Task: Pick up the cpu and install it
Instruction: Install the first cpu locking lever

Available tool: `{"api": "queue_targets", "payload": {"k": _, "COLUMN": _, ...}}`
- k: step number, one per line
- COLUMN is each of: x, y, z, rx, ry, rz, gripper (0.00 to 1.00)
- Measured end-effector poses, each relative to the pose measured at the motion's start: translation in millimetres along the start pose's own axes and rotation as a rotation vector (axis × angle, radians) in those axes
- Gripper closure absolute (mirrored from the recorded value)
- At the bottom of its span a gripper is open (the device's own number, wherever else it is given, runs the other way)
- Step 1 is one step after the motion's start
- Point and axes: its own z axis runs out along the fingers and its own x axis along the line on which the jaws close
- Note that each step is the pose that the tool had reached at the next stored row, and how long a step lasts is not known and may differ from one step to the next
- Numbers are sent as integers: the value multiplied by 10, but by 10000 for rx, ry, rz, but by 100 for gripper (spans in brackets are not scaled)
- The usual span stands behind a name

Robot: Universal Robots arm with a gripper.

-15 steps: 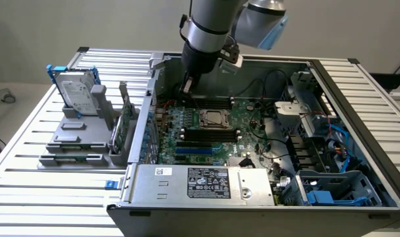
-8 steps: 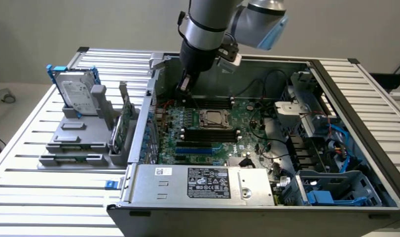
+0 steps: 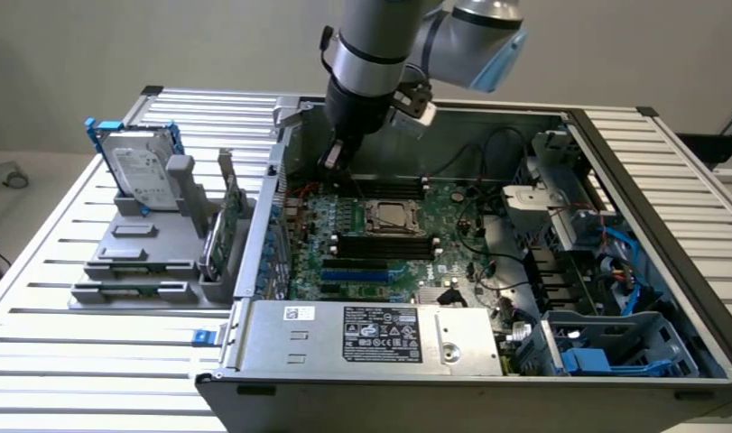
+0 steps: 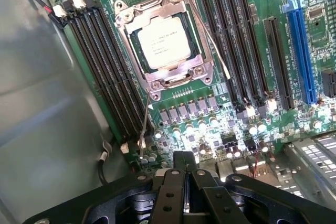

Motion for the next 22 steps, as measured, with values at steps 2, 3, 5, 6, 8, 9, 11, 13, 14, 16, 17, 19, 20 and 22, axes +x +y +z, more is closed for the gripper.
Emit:
{"api": "queue_targets", "payload": {"k": 2, "x": -4, "y": -5, "z": 17, "rx": -2, "ry": 64, "rz": 134, "gripper": 89}}
{"api": "queue_targets", "payload": {"k": 3, "x": -5, "y": -8, "z": 25, "rx": -1, "ry": 97, "rz": 199, "gripper": 89}}
{"api": "queue_targets", "payload": {"k": 5, "x": -8, "y": -11, "z": 41, "rx": -1, "ry": 159, "rz": 330, "gripper": 89}}
{"api": "queue_targets", "payload": {"k": 6, "x": -10, "y": -14, "z": 48, "rx": 2, "ry": 195, "rz": 399, "gripper": 89}}
{"api": "queue_targets", "payload": {"k": 8, "x": -14, "y": -19, "z": 59, "rx": 32, "ry": 330, "rz": 505, "gripper": 89}}
{"api": "queue_targets", "payload": {"k": 9, "x": -16, "y": -21, "z": 64, "rx": 51, "ry": 416, "rz": 555, "gripper": 89}}
{"api": "queue_targets", "payload": {"k": 11, "x": -18, "y": -23, "z": 74, "rx": 92, "ry": 605, "rz": 649, "gripper": 89}}
{"api": "queue_targets", "payload": {"k": 13, "x": -20, "y": -26, "z": 83, "rx": 132, "ry": 793, "rz": 738, "gripper": 89}}
{"api": "queue_targets", "payload": {"k": 14, "x": -21, "y": -26, "z": 87, "rx": 150, "ry": 882, "rz": 787, "gripper": 89}}
{"api": "queue_targets", "payload": {"k": 16, "x": -22, "y": -25, "z": 97, "rx": 161, "ry": 1025, "rz": 932, "gripper": 89}}
{"api": "queue_targets", "payload": {"k": 17, "x": -22, "y": -23, "z": 102, "rx": 161, "ry": 1091, "rz": 1010, "gripper": 89}}
{"api": "queue_targets", "payload": {"k": 19, "x": -23, "y": -21, "z": 111, "rx": 154, "ry": 1213, "rz": 1183, "gripper": 89}}
{"api": "queue_targets", "payload": {"k": 20, "x": -24, "y": -20, "z": 115, "rx": 148, "ry": 1262, "rz": 1265, "gripper": 89}}
{"api": "queue_targets", "payload": {"k": 22, "x": -24, "y": -18, "z": 121, "rx": 131, "ry": 1364, "rz": 1435, "gripper": 89}}
